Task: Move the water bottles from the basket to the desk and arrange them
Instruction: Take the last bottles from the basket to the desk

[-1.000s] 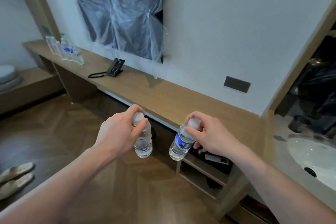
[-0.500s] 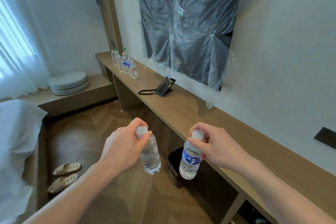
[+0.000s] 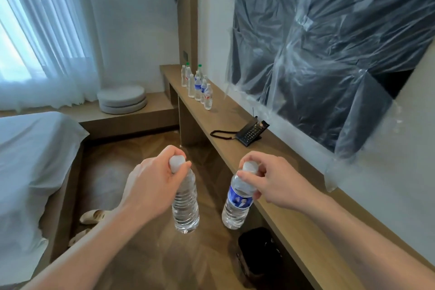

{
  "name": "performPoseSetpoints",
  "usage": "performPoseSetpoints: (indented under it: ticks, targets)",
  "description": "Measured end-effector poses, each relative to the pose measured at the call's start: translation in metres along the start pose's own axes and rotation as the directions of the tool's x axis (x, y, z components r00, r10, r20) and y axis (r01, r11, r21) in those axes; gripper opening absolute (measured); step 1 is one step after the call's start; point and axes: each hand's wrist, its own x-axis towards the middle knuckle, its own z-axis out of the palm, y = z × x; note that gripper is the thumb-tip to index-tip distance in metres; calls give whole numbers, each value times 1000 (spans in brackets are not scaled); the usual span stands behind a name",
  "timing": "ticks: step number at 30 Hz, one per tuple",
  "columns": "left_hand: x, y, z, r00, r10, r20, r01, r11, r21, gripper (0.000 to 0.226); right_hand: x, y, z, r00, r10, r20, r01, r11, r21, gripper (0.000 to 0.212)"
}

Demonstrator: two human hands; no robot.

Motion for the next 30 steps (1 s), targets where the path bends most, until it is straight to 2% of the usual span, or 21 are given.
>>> performPoseSetpoints:
  ticks: [7, 13, 17, 27, 30]
  targets:
    - [114, -87, 6, 999, 13, 52, -12, 1000, -23, 15, 117, -27, 42, 998, 58, -30, -58, 998, 18, 10]
    - [200, -132, 7, 994, 43, 97, -40, 999, -29, 14, 188, -41, 65, 984, 152, -93, -139, 981, 132, 9]
    - [245, -159, 17, 990, 24, 139, -19, 999, -38, 14, 235, -44, 71, 979, 173, -107, -161, 981, 112, 12]
    - [362, -214, 84, 971, 48, 233, -41, 999, -33, 15, 364, 1, 93, 969, 233, -86, -215, 961, 173, 12]
    - [403, -232, 104, 963, 0, 269, 8, 1000, -29, 14, 414, 21, 100, 969, 237, -62, -225, 961, 164, 12]
